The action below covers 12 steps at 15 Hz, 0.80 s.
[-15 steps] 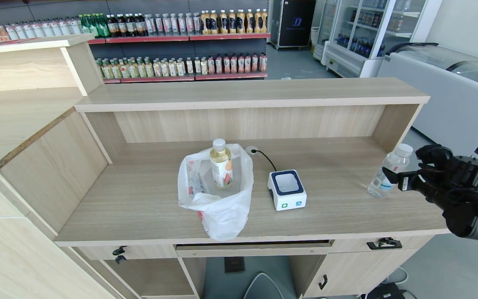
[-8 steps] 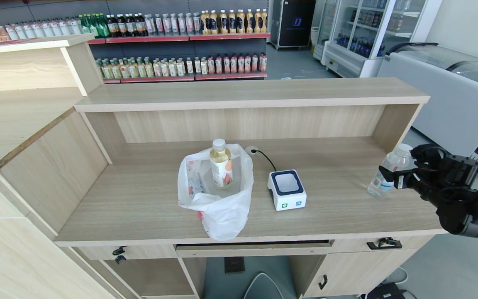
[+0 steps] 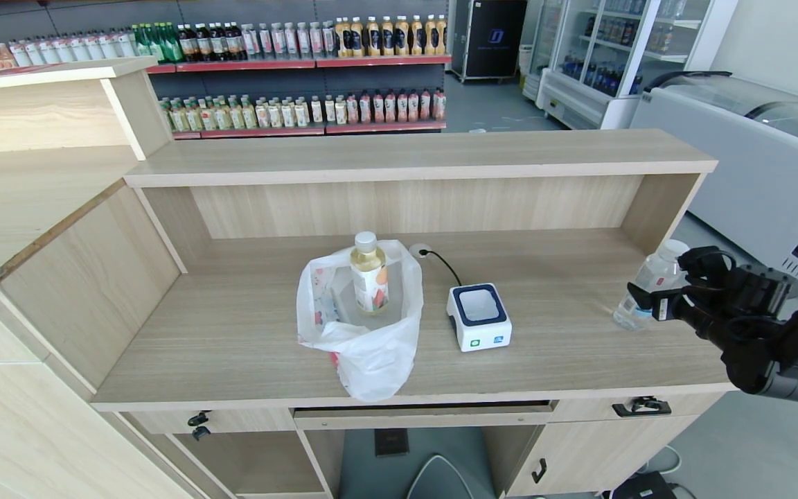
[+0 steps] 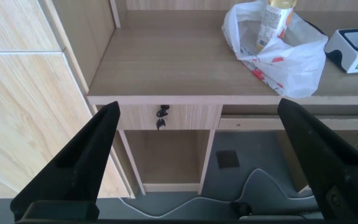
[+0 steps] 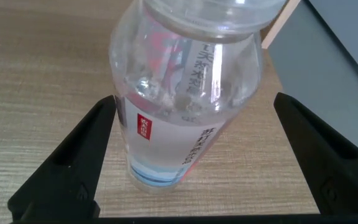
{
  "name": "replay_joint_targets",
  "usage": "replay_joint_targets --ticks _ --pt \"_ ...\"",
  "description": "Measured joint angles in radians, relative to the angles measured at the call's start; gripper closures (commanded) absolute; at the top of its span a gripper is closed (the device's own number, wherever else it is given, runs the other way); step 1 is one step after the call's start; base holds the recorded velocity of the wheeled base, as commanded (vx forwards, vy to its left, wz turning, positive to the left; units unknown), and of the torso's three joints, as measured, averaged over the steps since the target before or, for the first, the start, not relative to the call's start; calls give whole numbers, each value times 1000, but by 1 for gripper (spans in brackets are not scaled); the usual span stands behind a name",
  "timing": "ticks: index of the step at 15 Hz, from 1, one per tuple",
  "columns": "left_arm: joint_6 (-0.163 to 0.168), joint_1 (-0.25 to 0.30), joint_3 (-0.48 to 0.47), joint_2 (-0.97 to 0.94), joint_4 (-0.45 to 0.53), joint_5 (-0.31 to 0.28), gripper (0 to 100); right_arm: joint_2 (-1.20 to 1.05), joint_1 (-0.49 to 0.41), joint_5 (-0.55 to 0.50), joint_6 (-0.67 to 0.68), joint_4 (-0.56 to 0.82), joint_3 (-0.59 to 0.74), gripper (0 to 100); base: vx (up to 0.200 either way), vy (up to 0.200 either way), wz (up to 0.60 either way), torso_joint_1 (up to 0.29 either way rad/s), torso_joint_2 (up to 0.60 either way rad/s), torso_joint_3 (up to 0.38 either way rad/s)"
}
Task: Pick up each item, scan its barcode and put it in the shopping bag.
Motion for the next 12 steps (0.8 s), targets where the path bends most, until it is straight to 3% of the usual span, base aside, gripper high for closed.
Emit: replay_joint_targets --ticks 12 --pt "0 0 0 0 0 0 0 52 31 2 7 23 -85 0 0 0 0 0 0 0"
